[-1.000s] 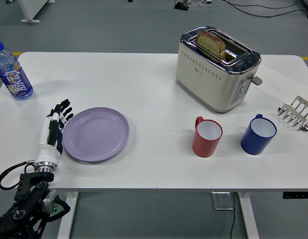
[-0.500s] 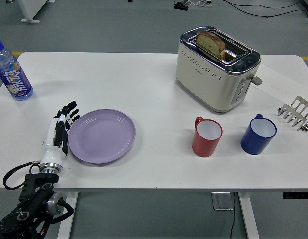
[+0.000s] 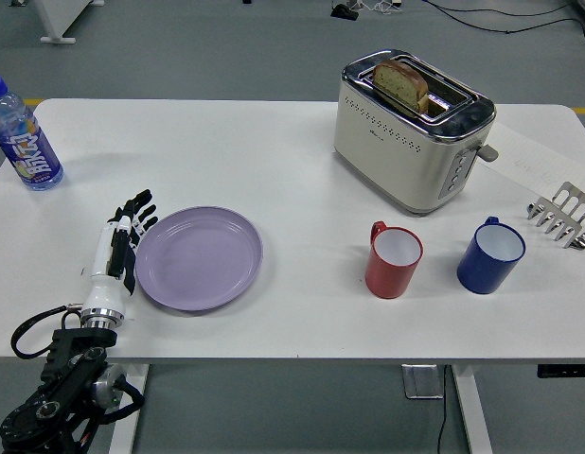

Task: Push plate across desktop

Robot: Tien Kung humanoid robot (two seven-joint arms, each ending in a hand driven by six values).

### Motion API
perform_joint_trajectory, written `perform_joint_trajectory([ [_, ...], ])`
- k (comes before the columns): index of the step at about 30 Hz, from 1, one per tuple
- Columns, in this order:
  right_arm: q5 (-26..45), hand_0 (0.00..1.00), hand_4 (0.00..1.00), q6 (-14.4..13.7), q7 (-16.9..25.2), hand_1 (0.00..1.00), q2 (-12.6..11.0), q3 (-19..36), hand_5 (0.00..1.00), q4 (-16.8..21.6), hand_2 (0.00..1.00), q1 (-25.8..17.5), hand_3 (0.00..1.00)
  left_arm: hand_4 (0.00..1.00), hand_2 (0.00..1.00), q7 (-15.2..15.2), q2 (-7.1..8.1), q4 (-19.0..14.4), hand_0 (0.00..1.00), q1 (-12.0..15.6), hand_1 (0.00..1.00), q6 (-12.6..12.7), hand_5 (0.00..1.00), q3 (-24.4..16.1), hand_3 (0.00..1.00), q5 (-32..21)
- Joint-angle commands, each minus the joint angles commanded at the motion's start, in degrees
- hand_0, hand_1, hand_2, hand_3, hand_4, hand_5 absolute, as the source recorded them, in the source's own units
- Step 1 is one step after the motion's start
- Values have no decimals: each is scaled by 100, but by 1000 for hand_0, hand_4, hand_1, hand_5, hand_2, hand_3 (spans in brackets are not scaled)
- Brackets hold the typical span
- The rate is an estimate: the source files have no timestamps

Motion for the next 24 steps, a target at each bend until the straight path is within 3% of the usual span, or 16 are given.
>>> perform_joint_trajectory([
  [24,2,675,322,-10,-8,677,2,-40,322,0,757,-23,704,511,908,-27,0,-153,813,39,870,41,998,275,818,-99],
])
